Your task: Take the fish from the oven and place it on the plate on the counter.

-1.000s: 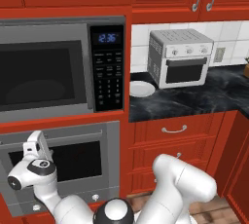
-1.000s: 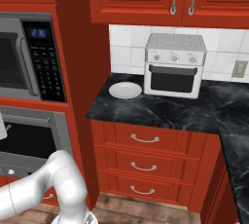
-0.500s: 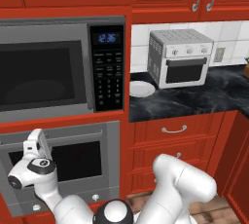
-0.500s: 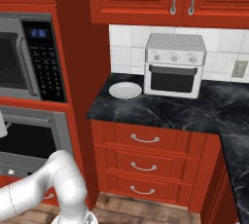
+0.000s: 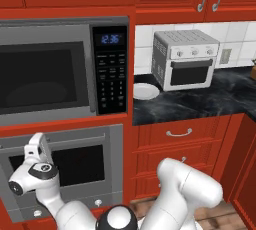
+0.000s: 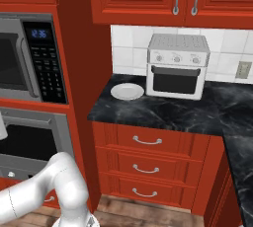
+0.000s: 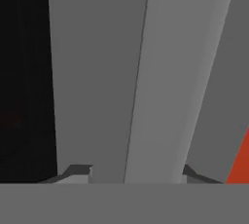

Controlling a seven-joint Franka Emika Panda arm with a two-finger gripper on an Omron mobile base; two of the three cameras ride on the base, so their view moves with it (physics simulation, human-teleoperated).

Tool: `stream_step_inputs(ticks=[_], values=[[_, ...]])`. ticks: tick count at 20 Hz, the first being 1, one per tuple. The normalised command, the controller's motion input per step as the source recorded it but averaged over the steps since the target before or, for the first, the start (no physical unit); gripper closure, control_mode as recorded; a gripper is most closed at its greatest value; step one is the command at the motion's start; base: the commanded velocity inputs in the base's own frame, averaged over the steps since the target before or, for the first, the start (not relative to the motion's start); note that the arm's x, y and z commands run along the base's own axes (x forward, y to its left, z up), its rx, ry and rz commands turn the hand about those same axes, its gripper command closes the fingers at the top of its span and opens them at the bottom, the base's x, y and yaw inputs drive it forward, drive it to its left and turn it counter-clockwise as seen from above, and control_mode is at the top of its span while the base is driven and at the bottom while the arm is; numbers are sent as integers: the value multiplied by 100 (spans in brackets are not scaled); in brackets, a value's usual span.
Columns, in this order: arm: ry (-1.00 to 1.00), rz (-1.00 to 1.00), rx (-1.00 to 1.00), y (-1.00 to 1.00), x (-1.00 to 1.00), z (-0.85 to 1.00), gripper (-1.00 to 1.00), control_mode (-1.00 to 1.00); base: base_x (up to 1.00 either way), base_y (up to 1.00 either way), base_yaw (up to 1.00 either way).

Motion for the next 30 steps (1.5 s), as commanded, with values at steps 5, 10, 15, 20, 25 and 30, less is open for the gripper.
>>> stream_step_inputs(ticks=[5,10,15,20,25,30], values=[[0,1,0,0,0,-2,100,-100,0,0,0],[5,1,0,0,-30,-34,100,-100,0,0,0],[5,0,0,0,-68,-68,100,-100,0,0,0],[5,0,0,0,-78,-79,100,-100,0,0,0],[6,0,0,0,-84,-76,100,-100,0,0,0],[3,0,0,0,-94,-71,100,-100,0,0,0]])
